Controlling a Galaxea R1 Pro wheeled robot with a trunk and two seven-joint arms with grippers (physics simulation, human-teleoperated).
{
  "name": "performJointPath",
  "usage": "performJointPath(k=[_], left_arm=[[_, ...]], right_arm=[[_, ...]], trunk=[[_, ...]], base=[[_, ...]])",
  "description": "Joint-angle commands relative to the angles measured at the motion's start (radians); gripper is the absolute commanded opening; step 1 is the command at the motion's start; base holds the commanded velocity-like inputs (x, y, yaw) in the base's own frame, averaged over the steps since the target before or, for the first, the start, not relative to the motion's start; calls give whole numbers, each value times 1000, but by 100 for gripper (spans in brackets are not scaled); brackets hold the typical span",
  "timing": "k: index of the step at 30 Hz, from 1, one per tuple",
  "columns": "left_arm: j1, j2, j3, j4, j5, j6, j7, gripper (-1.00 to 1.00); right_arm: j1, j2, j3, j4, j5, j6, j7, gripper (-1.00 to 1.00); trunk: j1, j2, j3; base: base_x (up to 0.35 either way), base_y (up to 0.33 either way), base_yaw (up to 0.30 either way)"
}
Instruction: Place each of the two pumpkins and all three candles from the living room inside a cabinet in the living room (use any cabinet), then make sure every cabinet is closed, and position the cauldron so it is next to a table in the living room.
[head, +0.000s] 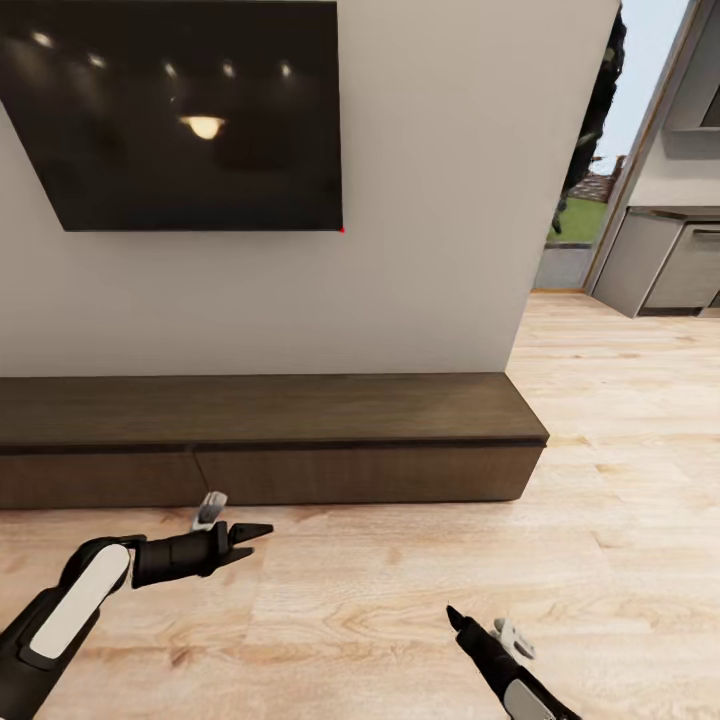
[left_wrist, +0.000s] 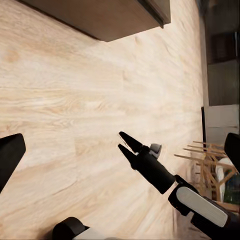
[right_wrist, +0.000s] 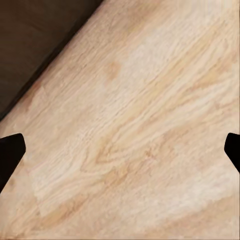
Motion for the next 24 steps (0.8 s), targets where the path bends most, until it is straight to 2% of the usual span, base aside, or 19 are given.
performJointPath(k=[1,2,4,5,7,8,11,14,16,18,21,24], left_arm=[[-1,1,-4,1,17,0,-7,100],[-1,1,-5,2,30,0,-7,100],[-1,2,-7,7,67,0,-7,100],[-1,3,-7,9,74,0,-7,100],[-1,6,-5,41,89,0,-7,100],[-1,6,-4,56,92,0,-7,100],[-3,4,-1,142,109,0,-8,100],[-3,5,0,155,137,0,-9,100],[-4,5,-3,158,171,-1,-9,100],[-4,2,-8,159,208,-2,-9,100],[-4,-2,-15,162,219,-2,-9,100],[-4,-4,-24,166,223,-2,-10,100]], right_arm=[[-1,-1,-13,1,-42,-3,43,100],[-1,-1,-25,1,-61,6,76,100],[-1,-9,-66,1,-132,59,200,100],[-1,-15,-77,1,-152,77,230,100],[-1,-45,-124,1,-237,154,325,100],[-1,-55,-134,1,-256,173,344,100],[-1,-117,-169,1,-348,262,410,100],[-1,-131,-176,3,-373,267,417,100],[-1,-134,-178,2,-381,255,419,100],[-1,-135,-207,1,-395,197,421,100],[-1,-136,-257,1,-409,165,434,100],[-1,-132,-276,1,-413,146,447,100]], trunk=[[0,0,-1],[0,0,-1],[0,0,-1],[0,0,-1],[0,0,-1],[0,0,-1],[0,0,-1],[0,0,-1],[0,0,-1],[0,0,-1],[0,0,-1],[0,0,-1]], base=[[0,0,0],[0,0,0],[0,0,0],[0,0,0],[0,0,0],[0,0,0],[0,0,0],[0,0,0],[0,0,0],[11,0,0],[114,5,0],[243,47,0]])
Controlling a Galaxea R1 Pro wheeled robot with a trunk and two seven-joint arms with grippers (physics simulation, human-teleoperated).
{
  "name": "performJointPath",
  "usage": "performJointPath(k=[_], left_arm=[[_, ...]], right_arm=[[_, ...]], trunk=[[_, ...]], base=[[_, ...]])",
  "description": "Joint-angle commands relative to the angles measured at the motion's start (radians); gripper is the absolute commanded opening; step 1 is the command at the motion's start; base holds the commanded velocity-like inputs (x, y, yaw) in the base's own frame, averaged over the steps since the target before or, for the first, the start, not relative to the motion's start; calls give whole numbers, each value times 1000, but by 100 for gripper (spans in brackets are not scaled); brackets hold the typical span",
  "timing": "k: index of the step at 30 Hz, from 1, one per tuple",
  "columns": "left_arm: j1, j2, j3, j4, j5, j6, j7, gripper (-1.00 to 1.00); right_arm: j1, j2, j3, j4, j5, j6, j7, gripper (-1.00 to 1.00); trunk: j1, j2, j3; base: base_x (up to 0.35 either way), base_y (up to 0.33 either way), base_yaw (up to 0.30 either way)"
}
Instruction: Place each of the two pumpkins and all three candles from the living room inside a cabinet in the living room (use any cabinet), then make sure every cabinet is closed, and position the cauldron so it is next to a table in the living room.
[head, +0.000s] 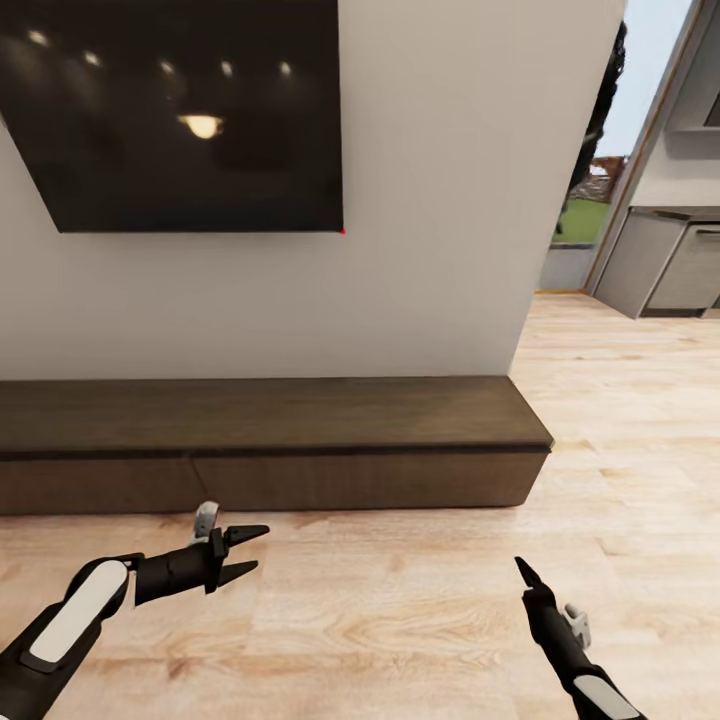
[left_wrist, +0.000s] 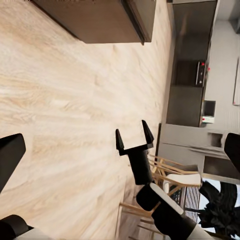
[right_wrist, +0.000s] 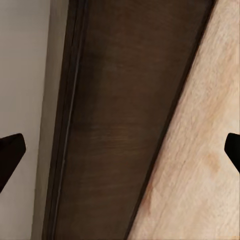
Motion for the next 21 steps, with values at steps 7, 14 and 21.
performJointPath(k=[7,14,21], left_arm=[[0,2,-5,0,-5,0,-9,100],[0,0,-9,-3,-5,1,-10,100],[0,-2,-27,-5,-5,1,-11,100]], right_arm=[[-1,2,-12,0,-4,-10,50,100],[-1,-2,-10,4,-9,-10,140,100],[-1,5,-11,1,-17,-9,149,100]], trunk=[[0,0,-1],[0,0,-1],[0,0,-1]], base=[[92,11,0],[282,0,0],[277,0,0]])
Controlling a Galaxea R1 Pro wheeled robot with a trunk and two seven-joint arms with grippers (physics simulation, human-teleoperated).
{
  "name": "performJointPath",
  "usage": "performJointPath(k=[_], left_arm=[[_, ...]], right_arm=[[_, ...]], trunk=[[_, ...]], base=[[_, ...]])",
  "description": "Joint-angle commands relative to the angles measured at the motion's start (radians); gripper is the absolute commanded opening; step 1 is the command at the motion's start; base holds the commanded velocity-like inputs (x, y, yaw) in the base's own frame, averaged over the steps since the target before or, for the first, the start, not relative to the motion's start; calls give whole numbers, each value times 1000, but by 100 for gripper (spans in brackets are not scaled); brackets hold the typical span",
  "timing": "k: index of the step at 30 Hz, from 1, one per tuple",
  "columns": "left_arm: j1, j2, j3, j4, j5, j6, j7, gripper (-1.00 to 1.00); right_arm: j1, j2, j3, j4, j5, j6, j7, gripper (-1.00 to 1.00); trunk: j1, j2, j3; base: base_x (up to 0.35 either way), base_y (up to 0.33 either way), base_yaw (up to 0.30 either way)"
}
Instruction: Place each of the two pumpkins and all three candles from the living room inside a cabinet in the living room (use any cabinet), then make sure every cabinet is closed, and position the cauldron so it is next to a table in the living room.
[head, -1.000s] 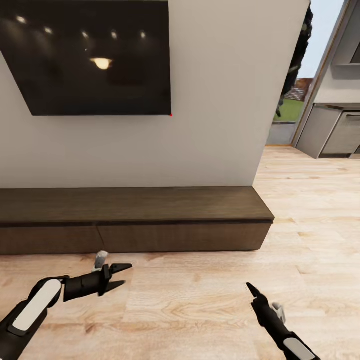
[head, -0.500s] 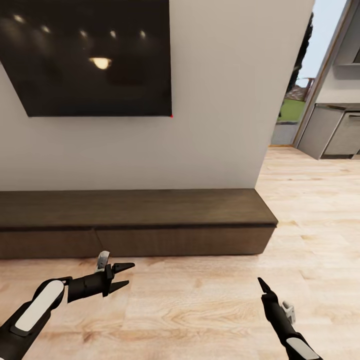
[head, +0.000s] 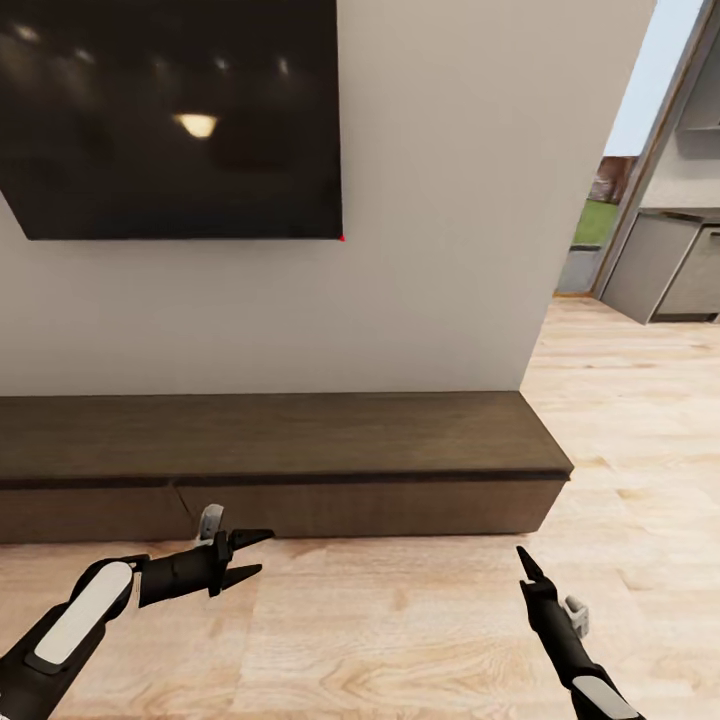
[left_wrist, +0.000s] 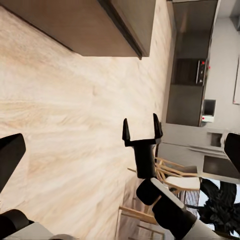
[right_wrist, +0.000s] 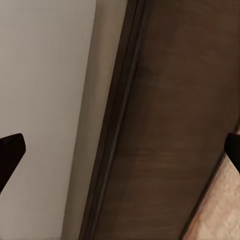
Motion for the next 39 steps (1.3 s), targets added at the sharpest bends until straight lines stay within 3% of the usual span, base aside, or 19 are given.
performJointPath(k=[1,7,15,18,23,28,39], left_arm=[[-1,0,-10,1,-6,0,-8,100],[-1,-15,-40,-4,-5,0,-9,100],[-2,-34,-52,-7,-4,0,-10,100],[-1,-36,-52,-7,3,1,-10,100],[-1,-35,-78,-5,53,0,-42,100],[-1,-36,-105,11,61,-1,-63,100],[-2,-46,-140,16,65,-1,-95,100]], right_arm=[[-1,1,-3,1,-7,1,5,100],[-3,-2,-1,-3,-62,13,12,100],[-6,-6,-1,-40,-69,18,123,100],[-6,-2,1,-44,-68,16,136,100],[-6,-6,1,-46,-68,18,169,100],[-6,-6,2,-46,-68,53,210,100],[-7,-3,1,-47,-69,90,221,100]], trunk=[[0,0,-1],[0,0,-1],[0,0,-1],[12,-21,-10],[31,-56,-26],[50,-91,-42],[92,-168,-76]], base=[[226,0,0],[136,0,0],[10,0,0],[0,0,0],[0,0,0],[0,0,0],[0,0,0]])
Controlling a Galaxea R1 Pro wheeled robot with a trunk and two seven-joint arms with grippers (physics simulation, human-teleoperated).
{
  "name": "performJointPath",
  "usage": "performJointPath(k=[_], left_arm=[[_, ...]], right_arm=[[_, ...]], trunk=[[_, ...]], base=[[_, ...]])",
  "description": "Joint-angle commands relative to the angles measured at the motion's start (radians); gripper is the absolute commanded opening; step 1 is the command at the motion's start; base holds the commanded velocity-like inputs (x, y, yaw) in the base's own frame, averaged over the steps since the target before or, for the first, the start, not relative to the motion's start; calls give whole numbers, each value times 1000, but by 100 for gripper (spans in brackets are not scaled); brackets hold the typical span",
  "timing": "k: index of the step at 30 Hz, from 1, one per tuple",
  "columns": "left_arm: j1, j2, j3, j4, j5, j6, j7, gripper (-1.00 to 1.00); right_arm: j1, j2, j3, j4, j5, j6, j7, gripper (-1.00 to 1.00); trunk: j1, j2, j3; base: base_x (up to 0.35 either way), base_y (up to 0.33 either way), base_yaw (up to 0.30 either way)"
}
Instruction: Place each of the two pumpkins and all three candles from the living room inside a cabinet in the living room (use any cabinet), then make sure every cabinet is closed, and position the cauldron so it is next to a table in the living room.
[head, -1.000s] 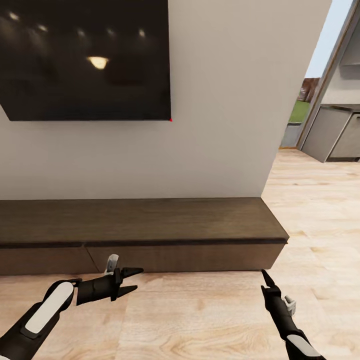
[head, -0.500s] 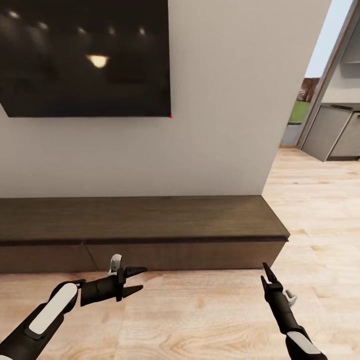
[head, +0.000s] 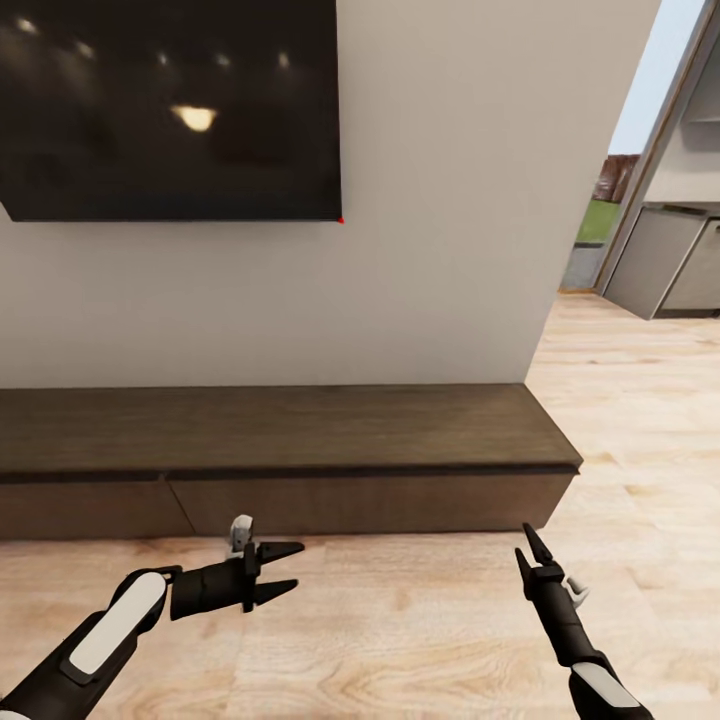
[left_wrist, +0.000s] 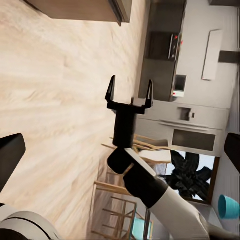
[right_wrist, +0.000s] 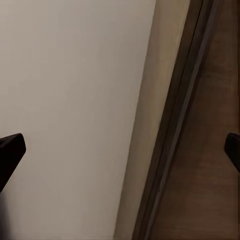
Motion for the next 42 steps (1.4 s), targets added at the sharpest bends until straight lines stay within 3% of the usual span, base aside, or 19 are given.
performJointPath(k=[1,7,14,21,34,42], left_arm=[[-1,-2,-3,1,-4,0,-13,100],[-1,-12,-7,0,-5,0,-21,100],[-1,-13,-35,-8,-5,0,-23,100],[-1,-13,-38,-10,-4,0,-24,100],[-1,-13,-38,-14,-3,0,-24,100],[-1,-12,-38,-15,-3,0,-24,100]], right_arm=[[-1,1,-3,0,-5,9,3,100],[-1,4,-4,-3,-19,9,-6,100],[-1,4,-4,-2,-25,7,-13,100],[-1,3,-4,0,-57,8,-15,100],[-1,2,-4,7,-61,8,-23,100],[-1,2,-5,8,-74,6,-70,100]], trunk=[[4,-8,-4],[27,-50,-23],[54,-99,-45],[80,-148,-67],[130,-239,-107],[161,-295,-133]], base=[[0,0,0],[0,0,0],[0,0,0],[0,0,0],[0,0,0],[0,0,0]])
